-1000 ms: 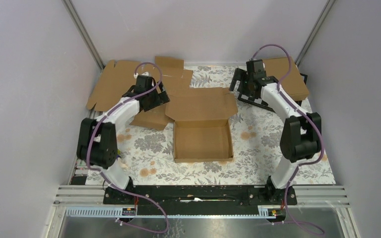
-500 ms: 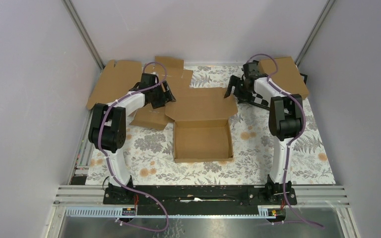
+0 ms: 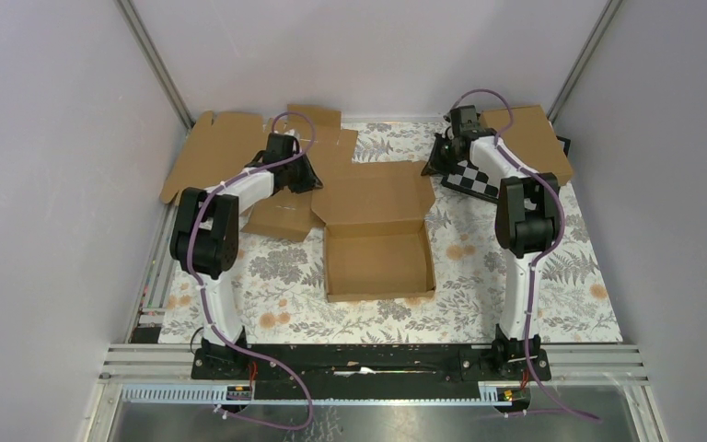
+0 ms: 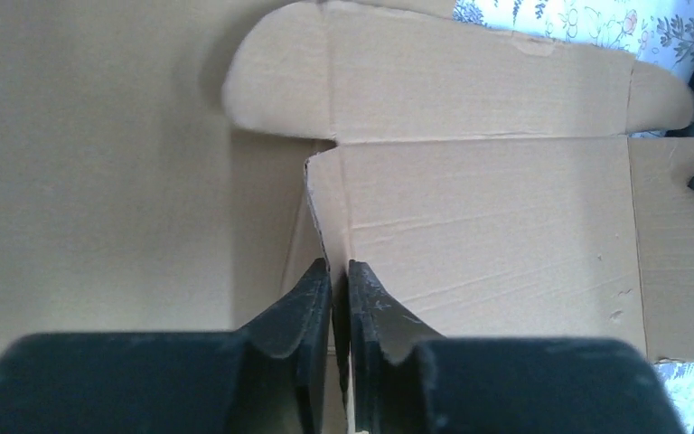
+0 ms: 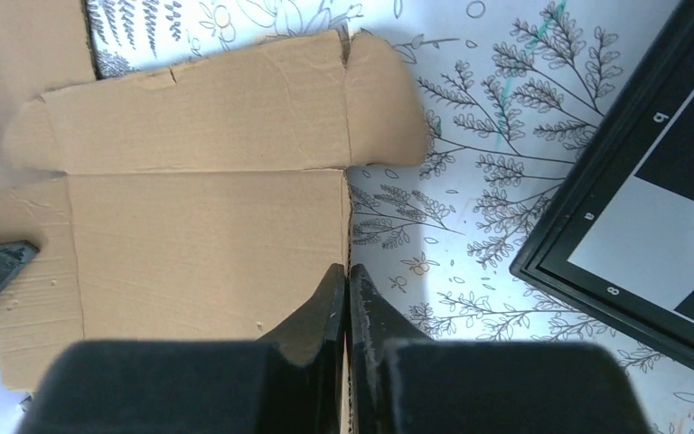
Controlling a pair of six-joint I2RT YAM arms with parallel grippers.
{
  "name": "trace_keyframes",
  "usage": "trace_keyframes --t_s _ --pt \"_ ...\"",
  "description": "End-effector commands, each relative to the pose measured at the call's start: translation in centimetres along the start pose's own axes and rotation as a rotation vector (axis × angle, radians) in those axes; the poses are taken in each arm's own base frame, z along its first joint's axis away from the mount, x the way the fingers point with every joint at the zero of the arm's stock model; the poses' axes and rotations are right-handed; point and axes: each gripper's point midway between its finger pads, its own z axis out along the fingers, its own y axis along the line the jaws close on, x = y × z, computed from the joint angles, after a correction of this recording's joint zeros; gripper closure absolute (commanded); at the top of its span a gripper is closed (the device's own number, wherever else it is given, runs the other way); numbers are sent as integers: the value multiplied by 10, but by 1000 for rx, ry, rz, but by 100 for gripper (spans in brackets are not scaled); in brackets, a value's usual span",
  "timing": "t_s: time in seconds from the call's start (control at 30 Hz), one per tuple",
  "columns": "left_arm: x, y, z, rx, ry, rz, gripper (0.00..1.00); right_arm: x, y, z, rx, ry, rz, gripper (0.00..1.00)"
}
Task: Fold the paper box
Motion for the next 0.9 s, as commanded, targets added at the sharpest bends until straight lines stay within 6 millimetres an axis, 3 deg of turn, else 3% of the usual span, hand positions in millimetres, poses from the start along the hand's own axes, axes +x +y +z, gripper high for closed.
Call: trace_keyframes --t_s 0.0,0.07,0.27,0.47,0.6,0.73,0.87 --pt "-32 -30 -8 36 -125 86 91 -12 17 -9 -4 -40 -53 100" --pt "-38 -35 -15 7 -167 121 100 -16 23 -16 8 -66 -76 100" --pt "-52 -70 -50 -106 -343 301 100 -26 49 -47 119 -201 -228 100" --pt "-57 -116 -103 -108 -562 420 100 -36 75 -93 169 -415 -298 100" --pt "-59 -137 -146 -81 -762 440 100 -40 80 -121 152 -566 -280 100" --pt "-58 -146 -185 -42 -957 409 100 -44 94 -149 83 -731 -285 100" --pt "-55 -156 -205 26 -1045 411 100 -41 107 -177 28 -885 -316 100"
